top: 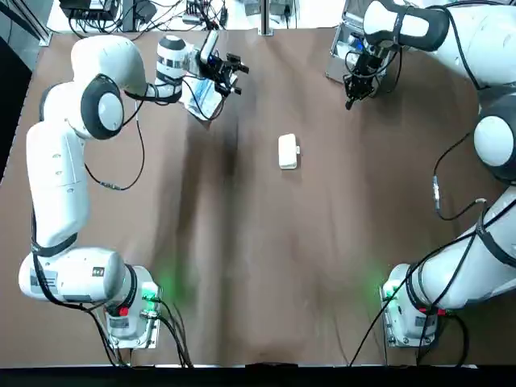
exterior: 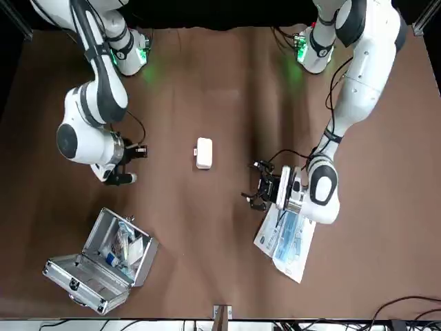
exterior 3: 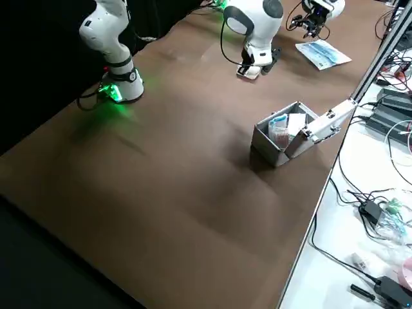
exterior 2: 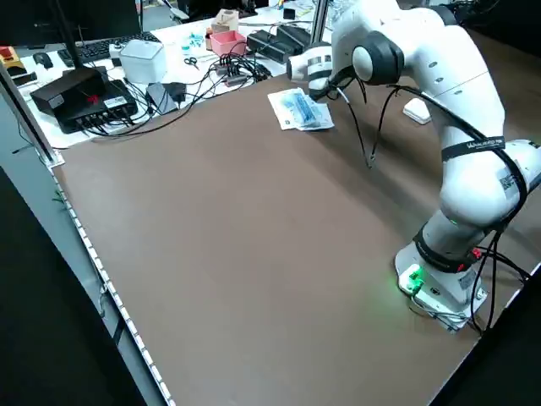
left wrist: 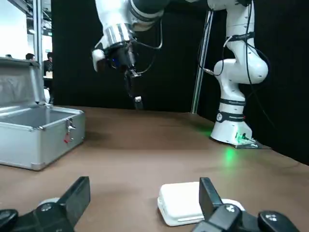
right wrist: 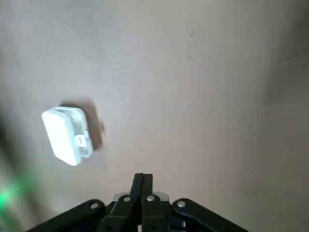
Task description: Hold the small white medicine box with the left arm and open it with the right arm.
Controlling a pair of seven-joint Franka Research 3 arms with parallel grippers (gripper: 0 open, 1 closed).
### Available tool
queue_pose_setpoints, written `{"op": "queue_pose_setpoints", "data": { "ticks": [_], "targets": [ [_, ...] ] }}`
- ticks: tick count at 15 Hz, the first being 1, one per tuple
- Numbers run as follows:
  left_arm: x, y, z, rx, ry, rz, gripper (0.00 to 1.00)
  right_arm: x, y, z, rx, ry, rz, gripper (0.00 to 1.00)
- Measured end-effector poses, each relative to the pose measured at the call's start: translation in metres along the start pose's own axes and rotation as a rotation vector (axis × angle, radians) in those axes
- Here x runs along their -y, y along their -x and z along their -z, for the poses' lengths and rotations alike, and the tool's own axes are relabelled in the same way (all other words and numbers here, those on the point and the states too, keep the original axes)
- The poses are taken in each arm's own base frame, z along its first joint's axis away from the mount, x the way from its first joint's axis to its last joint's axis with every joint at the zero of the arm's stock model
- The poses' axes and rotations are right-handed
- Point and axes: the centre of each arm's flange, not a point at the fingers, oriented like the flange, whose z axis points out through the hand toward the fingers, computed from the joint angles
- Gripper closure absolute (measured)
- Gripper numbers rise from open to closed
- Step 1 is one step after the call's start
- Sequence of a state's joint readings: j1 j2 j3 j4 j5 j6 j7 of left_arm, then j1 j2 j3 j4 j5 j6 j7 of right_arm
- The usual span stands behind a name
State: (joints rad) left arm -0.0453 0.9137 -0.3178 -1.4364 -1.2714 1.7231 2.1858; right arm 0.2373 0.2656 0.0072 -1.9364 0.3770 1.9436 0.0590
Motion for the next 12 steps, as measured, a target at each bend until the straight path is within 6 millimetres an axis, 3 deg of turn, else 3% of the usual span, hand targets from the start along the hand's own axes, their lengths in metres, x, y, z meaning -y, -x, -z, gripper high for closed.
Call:
{"op": "queue_pose_setpoints", "data": {
  "ticks": [7,9,12],
  "targets": [
    [-0.003,0.035,-0.057,0.067,0.005,0.024,0.0,-0.006,-0.009,-0.023,0.036,-0.057,-0.052,0.99],
    [-0.004,0.043,-0.078,0.101,0.001,0.025,0.0,-0.009,-0.014,-0.039,0.063,-0.095,-0.08,0.99],
    [-0.004,0.046,-0.092,0.135,-0.013,0.009,0.0,-0.012,-0.019,-0.056,0.087,-0.126,-0.087,0.99]
  ]
}}
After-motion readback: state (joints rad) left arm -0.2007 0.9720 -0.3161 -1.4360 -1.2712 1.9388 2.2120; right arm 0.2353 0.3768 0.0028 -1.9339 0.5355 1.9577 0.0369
